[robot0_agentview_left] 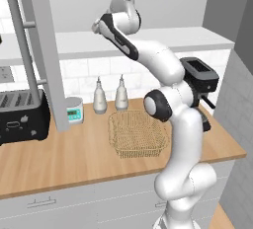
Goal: Open the cabinet, pick up the bread from the cabinet and place it in the basket. Then move the basket to the dining counter.
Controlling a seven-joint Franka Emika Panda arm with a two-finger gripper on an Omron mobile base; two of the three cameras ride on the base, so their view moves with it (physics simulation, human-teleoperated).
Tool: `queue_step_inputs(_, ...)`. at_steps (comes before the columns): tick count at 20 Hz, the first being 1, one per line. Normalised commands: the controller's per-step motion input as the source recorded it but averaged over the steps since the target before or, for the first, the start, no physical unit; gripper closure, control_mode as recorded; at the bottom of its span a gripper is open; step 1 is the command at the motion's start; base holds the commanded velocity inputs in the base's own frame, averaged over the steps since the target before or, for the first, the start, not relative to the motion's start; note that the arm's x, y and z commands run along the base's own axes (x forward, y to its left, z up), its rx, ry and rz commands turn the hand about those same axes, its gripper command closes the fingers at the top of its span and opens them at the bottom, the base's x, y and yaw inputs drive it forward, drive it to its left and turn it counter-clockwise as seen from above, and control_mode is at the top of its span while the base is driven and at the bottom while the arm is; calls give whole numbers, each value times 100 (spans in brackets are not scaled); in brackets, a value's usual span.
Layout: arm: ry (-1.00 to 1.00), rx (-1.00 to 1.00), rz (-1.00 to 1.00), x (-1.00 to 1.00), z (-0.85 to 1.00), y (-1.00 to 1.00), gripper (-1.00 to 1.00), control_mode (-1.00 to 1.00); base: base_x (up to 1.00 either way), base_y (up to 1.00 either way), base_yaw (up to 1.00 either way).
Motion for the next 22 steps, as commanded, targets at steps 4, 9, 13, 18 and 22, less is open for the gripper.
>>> queue_step_inputs(4,0,-1,0,-99,-38,1,100,-100,0,0,0)
queue_step_inputs(9,-6,0,0,-100,-40,0,100,-100,0,0,0)
queue_step_inputs(13,-13,0,0,-100,-13,0,100,-100,0,0,0)
queue_step_inputs(18,-12,0,0,-100,0,0,100,-100,0,0,0)
queue_step_inputs(22,-3,0,0,-100,1,-1,100,-100,0,0,0)
